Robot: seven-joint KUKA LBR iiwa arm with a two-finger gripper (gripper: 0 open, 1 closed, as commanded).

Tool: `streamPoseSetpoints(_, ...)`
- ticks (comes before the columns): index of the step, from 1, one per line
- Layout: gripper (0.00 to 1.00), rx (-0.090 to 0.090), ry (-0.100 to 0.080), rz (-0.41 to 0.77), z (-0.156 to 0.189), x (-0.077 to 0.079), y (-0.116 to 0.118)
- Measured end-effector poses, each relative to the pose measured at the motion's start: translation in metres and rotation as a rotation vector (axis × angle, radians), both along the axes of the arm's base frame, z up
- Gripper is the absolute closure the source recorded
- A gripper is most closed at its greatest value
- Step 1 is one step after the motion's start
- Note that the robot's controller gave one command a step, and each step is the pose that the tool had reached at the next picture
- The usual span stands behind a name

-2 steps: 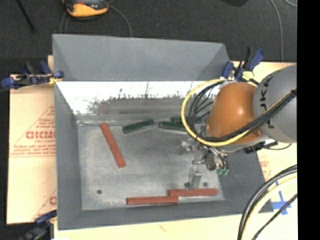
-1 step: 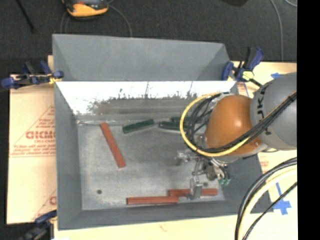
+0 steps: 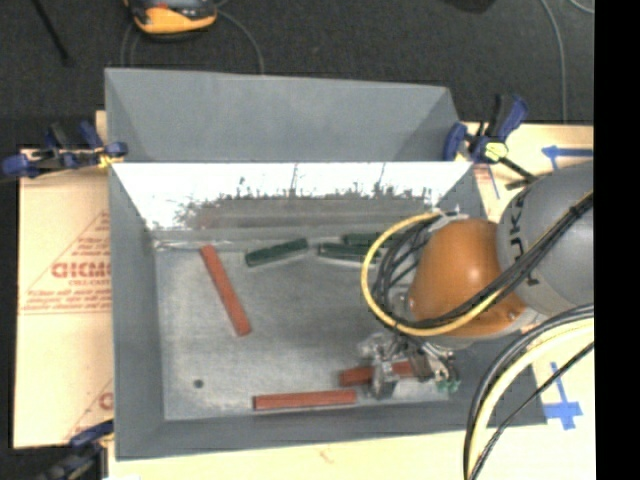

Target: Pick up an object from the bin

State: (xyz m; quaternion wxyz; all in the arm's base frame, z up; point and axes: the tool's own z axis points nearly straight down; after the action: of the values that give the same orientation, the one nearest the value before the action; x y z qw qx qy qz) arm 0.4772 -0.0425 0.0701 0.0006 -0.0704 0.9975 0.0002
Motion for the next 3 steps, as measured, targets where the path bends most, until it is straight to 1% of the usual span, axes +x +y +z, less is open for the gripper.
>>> streamPoseSetpoints(1, 1.0, 0.0, 0.0, 0.001, 0.0, 0.0, 0.0)
streamPoseSetpoints(2, 1.0, -0.001, -0.003, 0.038, 0.129, 0.022, 0.006)
streamPoseSetpoints(3, 0.0, -0.001, -0.002, 0.037, 0.129, 0.022, 0.006)
